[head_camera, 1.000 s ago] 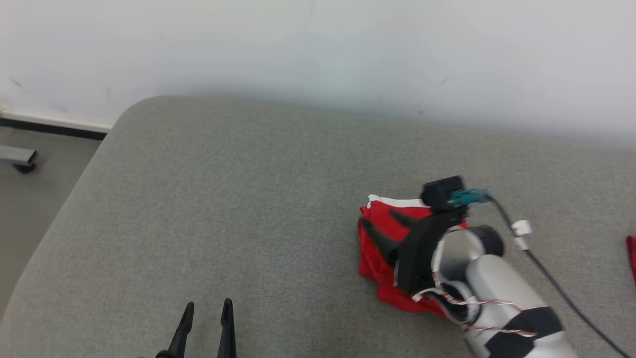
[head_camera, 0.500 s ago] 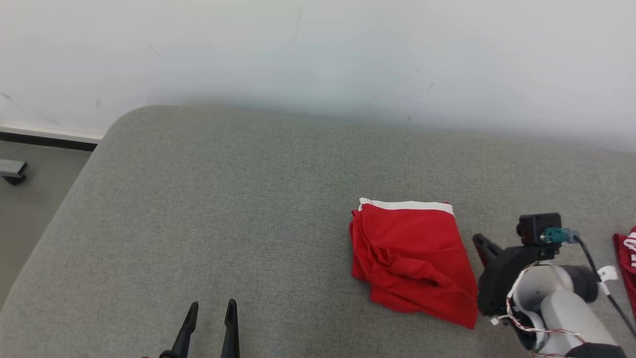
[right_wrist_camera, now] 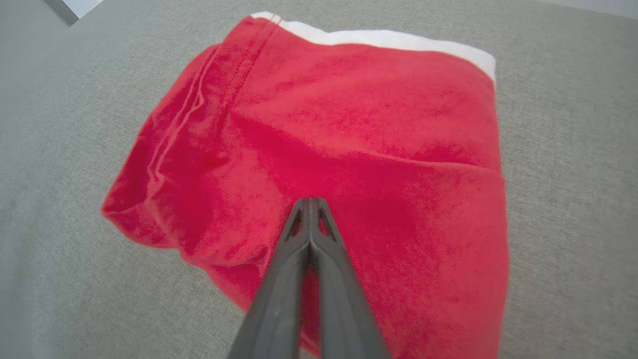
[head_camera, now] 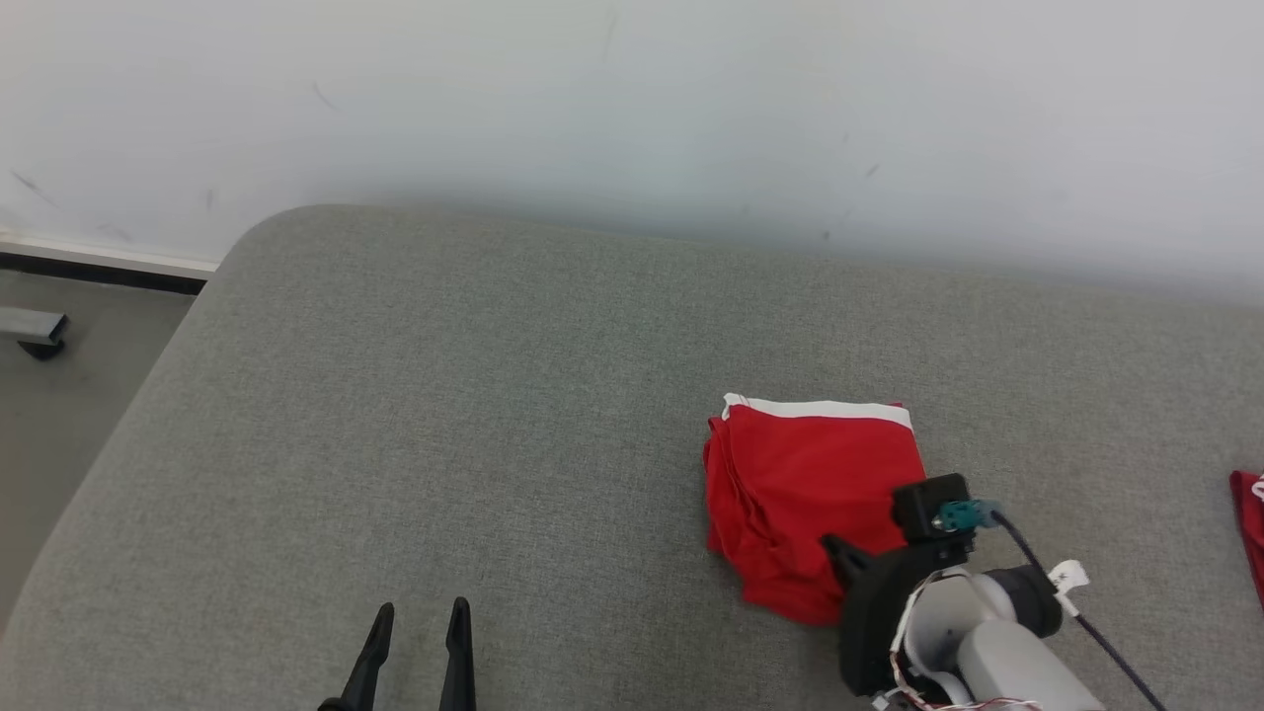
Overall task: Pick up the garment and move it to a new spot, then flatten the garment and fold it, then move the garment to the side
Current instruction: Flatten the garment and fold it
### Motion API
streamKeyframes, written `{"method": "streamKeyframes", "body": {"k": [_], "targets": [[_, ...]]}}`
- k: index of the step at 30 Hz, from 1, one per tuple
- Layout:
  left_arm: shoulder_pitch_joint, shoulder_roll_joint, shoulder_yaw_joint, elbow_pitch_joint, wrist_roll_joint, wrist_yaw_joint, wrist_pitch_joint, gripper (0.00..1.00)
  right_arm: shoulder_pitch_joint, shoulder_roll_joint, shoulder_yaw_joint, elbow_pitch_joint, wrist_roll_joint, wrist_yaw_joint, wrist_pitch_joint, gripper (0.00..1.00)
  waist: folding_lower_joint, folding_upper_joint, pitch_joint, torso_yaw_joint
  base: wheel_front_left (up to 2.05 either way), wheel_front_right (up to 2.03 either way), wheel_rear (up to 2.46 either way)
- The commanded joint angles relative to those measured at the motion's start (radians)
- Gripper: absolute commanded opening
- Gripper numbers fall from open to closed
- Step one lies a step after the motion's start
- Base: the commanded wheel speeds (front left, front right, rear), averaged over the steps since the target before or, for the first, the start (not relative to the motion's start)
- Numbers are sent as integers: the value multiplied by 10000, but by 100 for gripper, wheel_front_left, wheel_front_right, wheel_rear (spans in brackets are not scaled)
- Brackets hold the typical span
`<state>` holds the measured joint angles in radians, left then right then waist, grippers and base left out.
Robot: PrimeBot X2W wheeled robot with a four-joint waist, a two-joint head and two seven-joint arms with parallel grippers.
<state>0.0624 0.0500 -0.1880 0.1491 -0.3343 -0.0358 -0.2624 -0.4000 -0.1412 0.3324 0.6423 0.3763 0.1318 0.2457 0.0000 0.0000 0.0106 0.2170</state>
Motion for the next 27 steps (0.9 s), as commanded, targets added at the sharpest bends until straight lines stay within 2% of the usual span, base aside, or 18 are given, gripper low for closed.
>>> {"method": "streamKeyframes", "body": {"k": [1,12,16,22,27], "targets": [[119,9,57,14,127,-22,-30,100,81,222,277,23,-2,-27,-39,0,0,0,-9,-35,0,0,0],[130,9,65,55,151,-55,-30,100,-173,784,1996,718,345,-27,-217,0,0,0,-46,-114,0,0,0],[140,9,69,69,143,-40,-30,100,-219,888,2480,801,927,-27,-456,0,0,0,-95,-90,0,0,0],[261,9,269,30,194,44,-30,100,-196,910,2598,279,1624,-27,-1114,0,0,0,-239,-278,0,0,0],[448,9,596,-143,369,23,-30,100,273,862,2042,-666,1720,-27,-2135,0,0,0,-428,-765,0,0,0]]}}
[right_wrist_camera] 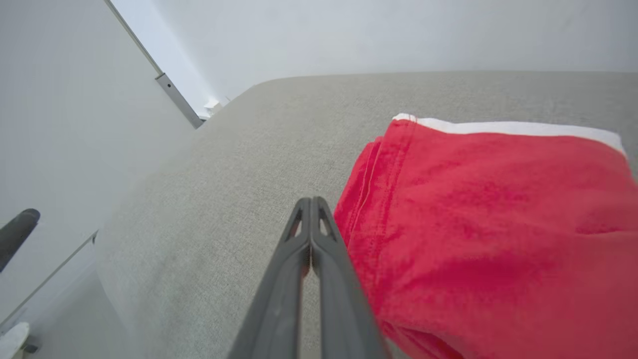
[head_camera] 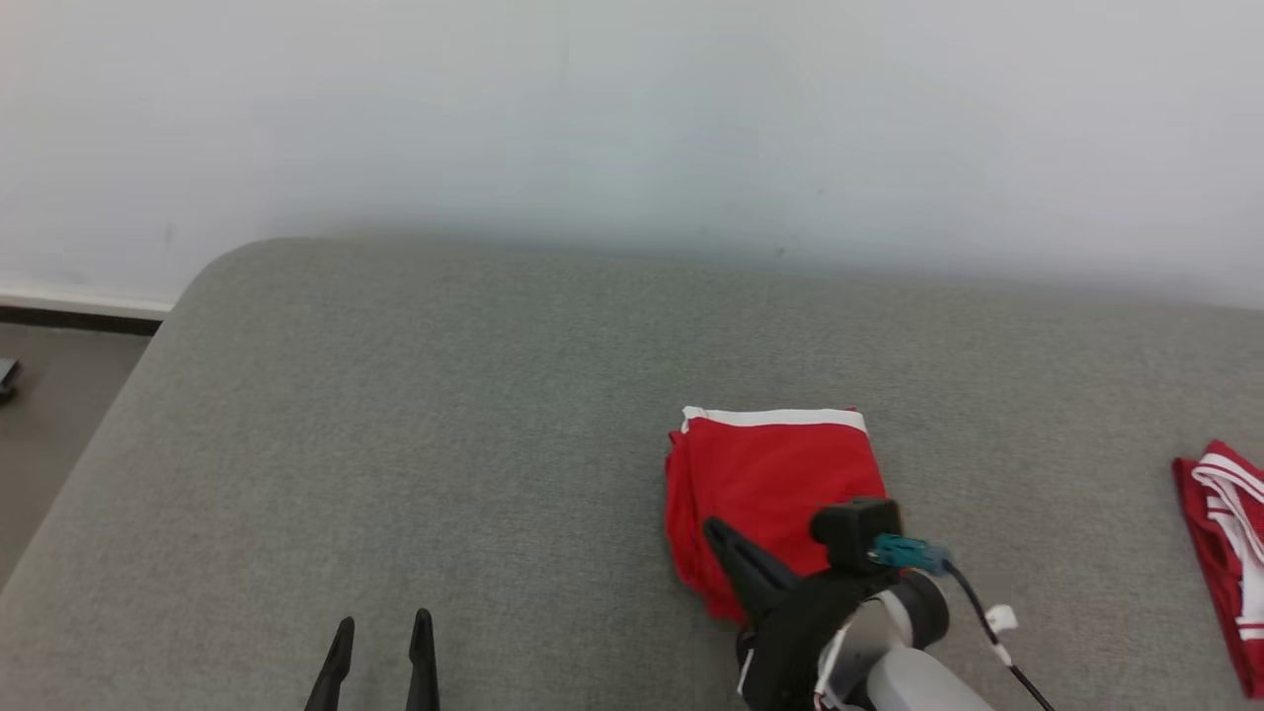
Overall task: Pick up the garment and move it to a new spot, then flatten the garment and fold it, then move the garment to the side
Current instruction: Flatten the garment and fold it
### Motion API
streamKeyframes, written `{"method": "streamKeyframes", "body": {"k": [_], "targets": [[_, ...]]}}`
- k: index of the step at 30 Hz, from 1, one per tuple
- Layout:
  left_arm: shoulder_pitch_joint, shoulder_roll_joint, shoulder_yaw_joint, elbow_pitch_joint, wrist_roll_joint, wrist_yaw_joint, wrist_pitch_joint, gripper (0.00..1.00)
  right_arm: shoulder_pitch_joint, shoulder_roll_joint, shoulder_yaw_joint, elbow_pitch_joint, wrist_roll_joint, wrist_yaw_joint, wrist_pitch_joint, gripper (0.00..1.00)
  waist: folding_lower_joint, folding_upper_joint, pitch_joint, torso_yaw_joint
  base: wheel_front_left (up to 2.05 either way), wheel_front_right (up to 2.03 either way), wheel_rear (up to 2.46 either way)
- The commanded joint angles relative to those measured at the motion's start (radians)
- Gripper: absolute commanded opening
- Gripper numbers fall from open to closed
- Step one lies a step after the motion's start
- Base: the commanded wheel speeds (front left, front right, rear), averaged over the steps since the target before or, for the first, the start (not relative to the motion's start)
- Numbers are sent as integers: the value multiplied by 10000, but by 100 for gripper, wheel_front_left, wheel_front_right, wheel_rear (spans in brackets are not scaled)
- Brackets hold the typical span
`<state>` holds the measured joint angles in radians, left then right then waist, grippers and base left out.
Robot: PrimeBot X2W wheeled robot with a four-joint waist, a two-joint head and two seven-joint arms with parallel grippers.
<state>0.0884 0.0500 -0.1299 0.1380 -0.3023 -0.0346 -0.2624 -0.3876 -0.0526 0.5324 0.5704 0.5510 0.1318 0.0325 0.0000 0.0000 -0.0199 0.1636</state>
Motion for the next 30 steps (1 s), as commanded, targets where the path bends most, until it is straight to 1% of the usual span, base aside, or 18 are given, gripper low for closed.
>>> {"method": "streamKeyframes", "body": {"k": [1,2,3,4,11,14,16,20,24,30], "targets": [[193,8,61,-52,85,-6,-28,100,253,-90,-169,-162,-102,-27,-224,27,0,0,-158,-340,0,0,0],[184,8,140,-73,137,-20,-30,100,368,-174,-384,-359,-195,-27,-400,42,0,0,-199,-473,0,0,0],[178,8,225,-104,173,-24,-28,100,503,-231,-588,-578,-302,-27,-553,89,0,0,-233,-596,0,0,0],[179,8,309,-120,194,-21,-30,100,641,-294,-838,-818,-394,-27,-694,100,0,0,-270,-727,0,0,0],[-11,45,857,-38,453,-169,-28,100,1718,-730,-2368,-2331,-1226,-27,-1087,100,0,0,-425,-1603,0,0,0],[-105,43,1043,8,482,-193,-30,100,2190,-810,-2938,-2815,-1116,-27,-1082,100,0,0,-479,-1884,0,0,0],[-134,42,1185,73,455,-215,-30,100,2454,-985,-3270,-3085,-1076,-27,-1137,100,0,0,-523,-2031,0,0,0],[-167,29,1378,232,438,-260,-28,100,2925,-1263,-3812,-3312,-1160,-27,-1181,100,0,0,-590,-2264,0,0,0],[-107,20,1464,533,600,-320,-28,100,3176,-1420,-4056,-3351,-1317,-28,-1175,100,0,0,-678,-2428,0,0,0],[7,18,1610,994,768,-431,-28,100,3322,-1710,-3916,-3034,-1989,-28,-1329,100,0,0,-782,-2524,0,0,0]]}}
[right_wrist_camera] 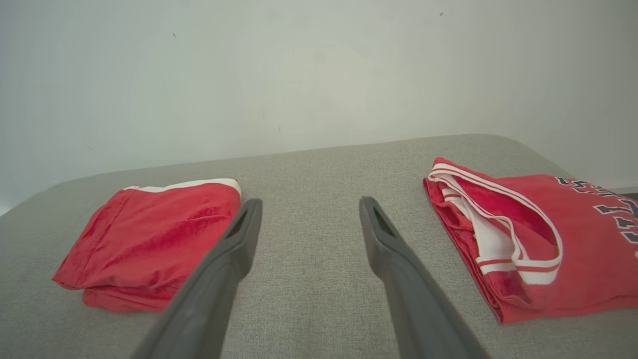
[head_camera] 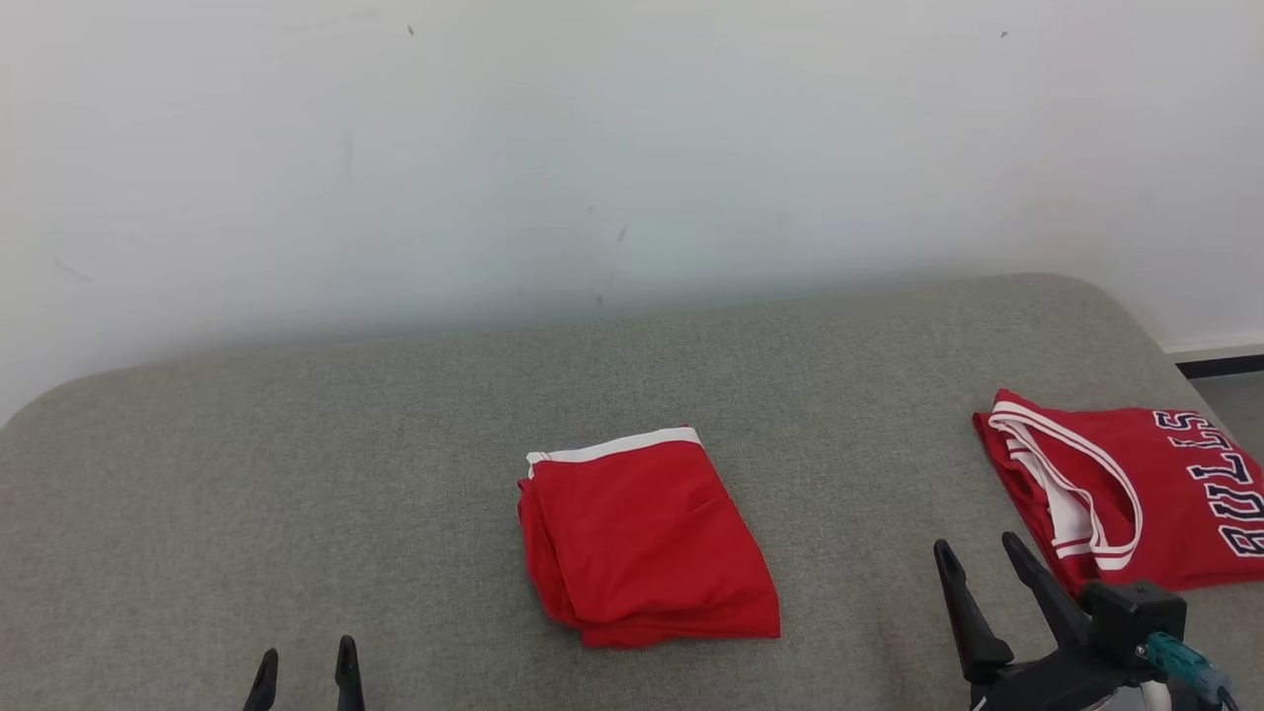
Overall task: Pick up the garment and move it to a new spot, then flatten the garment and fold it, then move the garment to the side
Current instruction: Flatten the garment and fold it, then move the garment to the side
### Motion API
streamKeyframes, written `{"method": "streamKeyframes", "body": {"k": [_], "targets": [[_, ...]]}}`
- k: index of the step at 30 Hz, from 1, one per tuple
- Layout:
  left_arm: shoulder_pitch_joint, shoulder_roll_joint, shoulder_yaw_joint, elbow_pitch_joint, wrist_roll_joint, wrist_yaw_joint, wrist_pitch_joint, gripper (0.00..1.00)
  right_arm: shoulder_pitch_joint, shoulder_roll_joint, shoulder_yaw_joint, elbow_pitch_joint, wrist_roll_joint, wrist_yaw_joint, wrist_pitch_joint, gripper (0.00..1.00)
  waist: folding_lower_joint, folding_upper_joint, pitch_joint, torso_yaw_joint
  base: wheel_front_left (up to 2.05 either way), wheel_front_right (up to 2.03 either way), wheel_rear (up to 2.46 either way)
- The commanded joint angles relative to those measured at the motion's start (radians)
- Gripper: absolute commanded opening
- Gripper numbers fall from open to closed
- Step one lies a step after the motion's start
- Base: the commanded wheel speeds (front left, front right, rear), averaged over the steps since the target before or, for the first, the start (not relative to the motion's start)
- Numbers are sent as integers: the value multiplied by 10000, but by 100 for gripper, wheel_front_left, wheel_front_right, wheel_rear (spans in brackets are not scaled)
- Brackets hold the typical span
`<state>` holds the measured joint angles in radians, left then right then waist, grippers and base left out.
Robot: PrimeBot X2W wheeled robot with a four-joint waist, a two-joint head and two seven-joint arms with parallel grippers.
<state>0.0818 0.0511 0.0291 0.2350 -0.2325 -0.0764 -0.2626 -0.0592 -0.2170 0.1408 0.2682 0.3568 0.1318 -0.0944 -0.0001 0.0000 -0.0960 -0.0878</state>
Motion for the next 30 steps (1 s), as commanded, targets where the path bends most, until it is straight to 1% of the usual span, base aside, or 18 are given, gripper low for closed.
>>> {"method": "streamKeyframes", "body": {"k": [1,16,30], "targets": [[89,3,42,69,82,-11,-28,100,72,-63,11,55,-98,-28,-87,100,1,0,-32,-4,0,0,0],[263,-6,462,193,199,-101,-28,100,47,3,255,348,-235,-28,-177,100,1,0,-8,195,0,0,0],[286,-8,402,194,205,-43,-26,100,-19,81,207,454,-445,-28,-75,100,1,0,18,277,0,0,0]]}}
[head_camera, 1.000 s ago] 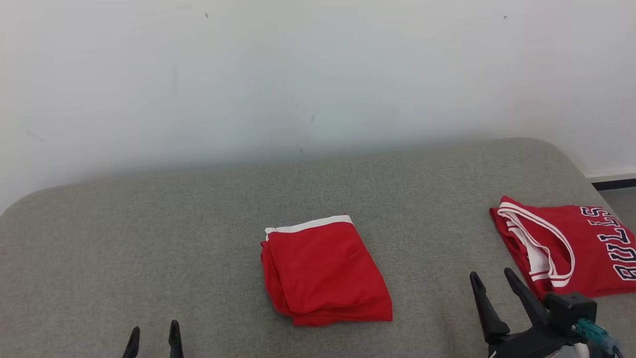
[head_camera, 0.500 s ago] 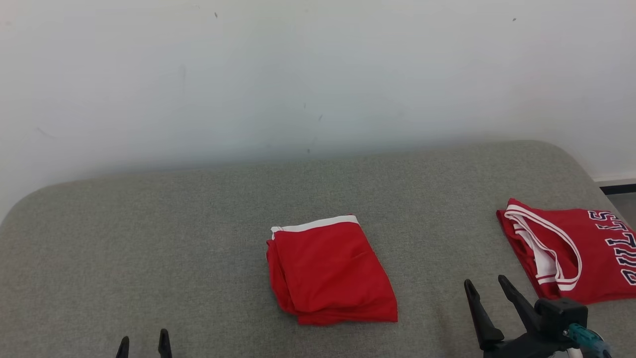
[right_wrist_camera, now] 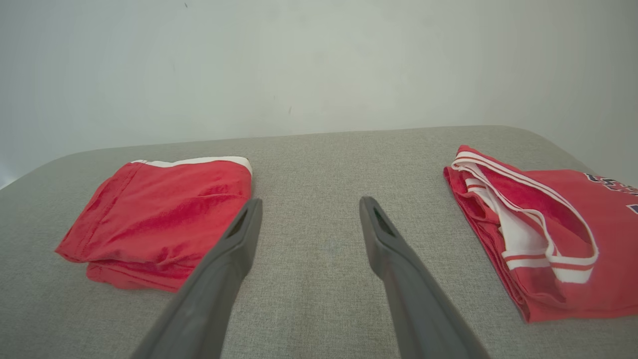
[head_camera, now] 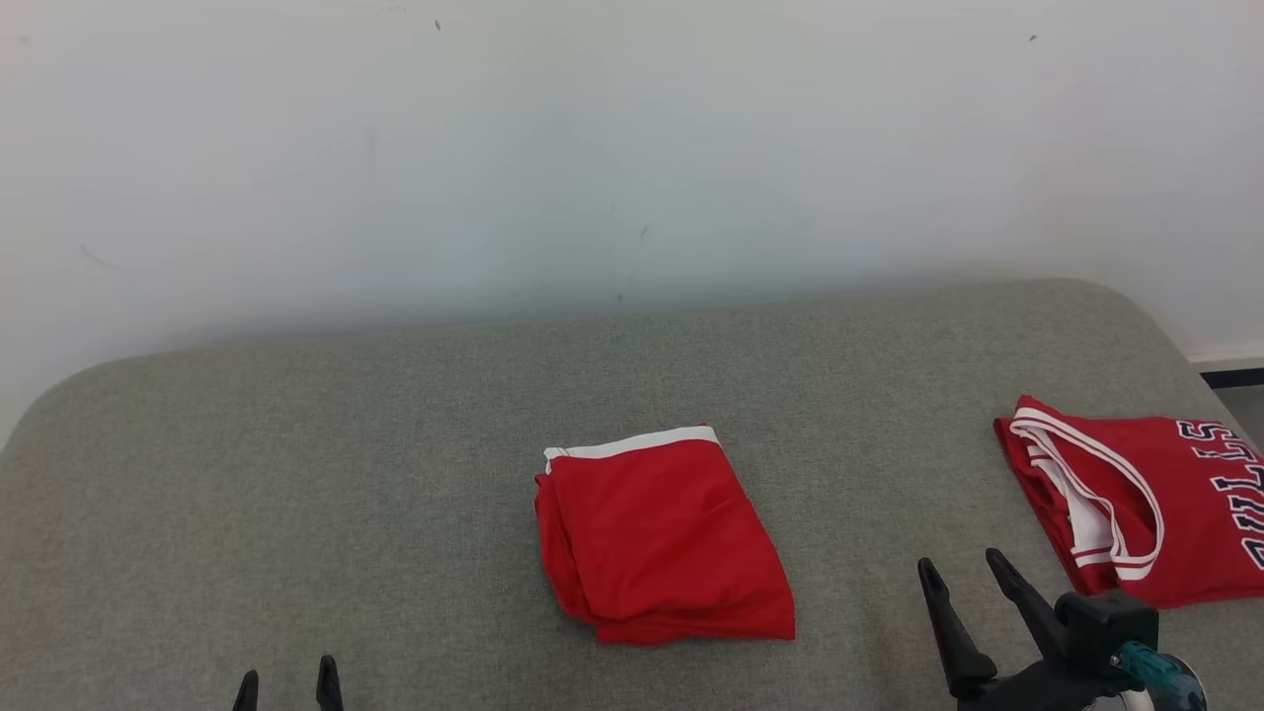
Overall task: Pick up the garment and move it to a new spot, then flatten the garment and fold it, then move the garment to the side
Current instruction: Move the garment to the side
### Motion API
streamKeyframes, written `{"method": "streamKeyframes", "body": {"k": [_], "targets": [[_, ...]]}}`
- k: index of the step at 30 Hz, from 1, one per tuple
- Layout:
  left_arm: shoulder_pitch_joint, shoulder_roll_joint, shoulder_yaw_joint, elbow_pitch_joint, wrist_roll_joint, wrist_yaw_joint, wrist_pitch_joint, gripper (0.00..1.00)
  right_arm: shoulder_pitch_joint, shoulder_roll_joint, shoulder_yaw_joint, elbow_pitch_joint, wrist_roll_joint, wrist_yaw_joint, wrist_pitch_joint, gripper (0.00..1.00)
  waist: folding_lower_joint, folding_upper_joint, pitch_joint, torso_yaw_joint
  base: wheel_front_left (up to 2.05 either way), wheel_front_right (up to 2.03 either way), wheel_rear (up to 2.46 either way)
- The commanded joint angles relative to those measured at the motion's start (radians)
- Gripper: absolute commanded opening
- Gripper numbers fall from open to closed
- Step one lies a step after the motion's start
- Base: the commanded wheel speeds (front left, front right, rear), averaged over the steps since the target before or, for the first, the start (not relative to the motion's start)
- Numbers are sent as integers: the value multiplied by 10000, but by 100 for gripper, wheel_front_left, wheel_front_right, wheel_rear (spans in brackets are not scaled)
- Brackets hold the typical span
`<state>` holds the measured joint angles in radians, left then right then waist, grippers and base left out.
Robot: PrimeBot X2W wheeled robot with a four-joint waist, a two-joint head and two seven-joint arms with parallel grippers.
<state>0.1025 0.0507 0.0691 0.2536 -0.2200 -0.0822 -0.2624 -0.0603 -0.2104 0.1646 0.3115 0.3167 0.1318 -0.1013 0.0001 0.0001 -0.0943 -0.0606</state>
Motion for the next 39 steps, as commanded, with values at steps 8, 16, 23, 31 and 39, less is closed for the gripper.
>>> {"method": "streamKeyframes", "body": {"k": [8,16,23,31,39], "targets": [[109,-3,-37,-44,82,4,-30,100,25,106,-50,26,-132,-28,81,100,-1,-1,17,94,0,0,0],[127,-2,-298,-144,-66,53,-28,100,-1140,-151,358,259,108,-28,1506,100,-1,-1,171,439,0,0,0],[-74,-1,-512,-201,-59,60,-28,100,-2650,78,206,1356,215,-28,3357,100,-1,-1,498,997,0,0,0],[-400,-4,-788,-273,-86,8,-30,100,-4254,973,-703,3263,-499,-28,5023,100,-1,-1,1137,1975,0,0,0],[-713,-2,-976,-288,-138,-6,-30,100,-5099,1401,-2136,4837,-1839,-28,5444,100,-1,-1,1750,2569,0,0,0]]}}
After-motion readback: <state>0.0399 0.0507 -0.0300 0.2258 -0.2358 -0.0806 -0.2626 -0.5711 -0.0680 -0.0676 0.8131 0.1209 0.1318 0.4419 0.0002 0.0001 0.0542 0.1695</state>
